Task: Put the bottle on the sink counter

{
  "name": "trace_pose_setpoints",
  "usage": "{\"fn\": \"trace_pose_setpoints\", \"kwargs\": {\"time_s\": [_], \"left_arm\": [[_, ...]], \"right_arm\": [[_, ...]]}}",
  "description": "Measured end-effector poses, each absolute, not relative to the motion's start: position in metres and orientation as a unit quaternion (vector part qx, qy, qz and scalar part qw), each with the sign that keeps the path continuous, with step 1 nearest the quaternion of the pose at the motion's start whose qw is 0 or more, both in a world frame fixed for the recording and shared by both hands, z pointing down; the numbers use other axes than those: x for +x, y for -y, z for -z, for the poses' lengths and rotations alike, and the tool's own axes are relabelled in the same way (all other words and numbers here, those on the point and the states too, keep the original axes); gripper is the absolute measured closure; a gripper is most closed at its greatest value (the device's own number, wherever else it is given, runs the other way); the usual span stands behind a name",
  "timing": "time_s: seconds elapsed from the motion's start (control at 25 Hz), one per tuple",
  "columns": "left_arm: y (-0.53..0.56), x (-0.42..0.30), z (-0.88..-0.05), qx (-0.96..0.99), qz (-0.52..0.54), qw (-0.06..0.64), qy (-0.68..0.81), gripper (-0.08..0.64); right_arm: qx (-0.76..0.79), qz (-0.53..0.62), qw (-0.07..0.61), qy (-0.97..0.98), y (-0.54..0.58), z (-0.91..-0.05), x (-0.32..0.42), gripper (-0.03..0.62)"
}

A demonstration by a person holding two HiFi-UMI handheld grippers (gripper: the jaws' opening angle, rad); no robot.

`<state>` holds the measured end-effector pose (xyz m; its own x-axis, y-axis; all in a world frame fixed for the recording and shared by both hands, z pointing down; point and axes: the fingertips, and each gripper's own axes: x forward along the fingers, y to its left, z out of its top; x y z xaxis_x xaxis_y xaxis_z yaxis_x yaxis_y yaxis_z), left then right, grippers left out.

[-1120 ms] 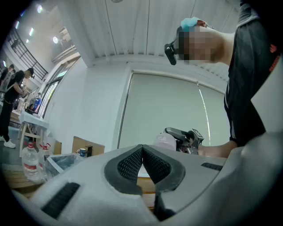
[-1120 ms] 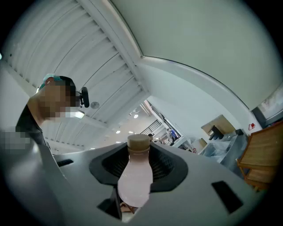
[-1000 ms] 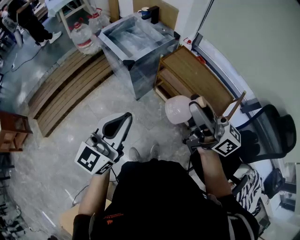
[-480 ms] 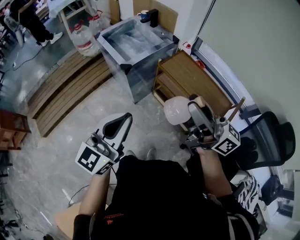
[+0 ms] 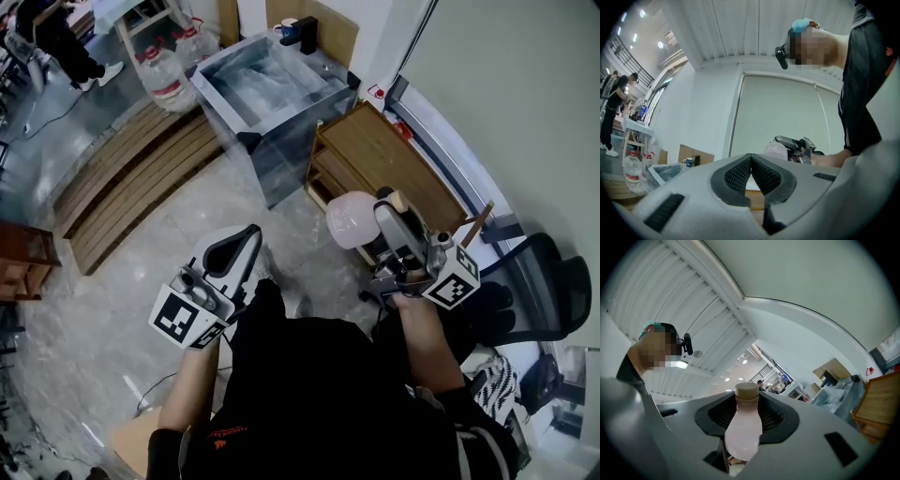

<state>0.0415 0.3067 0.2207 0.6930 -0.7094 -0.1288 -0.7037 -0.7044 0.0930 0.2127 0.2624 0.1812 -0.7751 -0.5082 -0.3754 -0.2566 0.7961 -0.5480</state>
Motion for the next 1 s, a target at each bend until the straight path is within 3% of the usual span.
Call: {"fn": "trace_pose_setpoints", "kwargs": {"time_s": [1.0], "left_arm": [[-0.123,-0.040,-0.261,0.928,0.071,0.068,0.360,0.543]], "right_arm": [[-0.252,0.277,0.232,-0.898,-0.084,-0.227,0.126,0.451]]}}
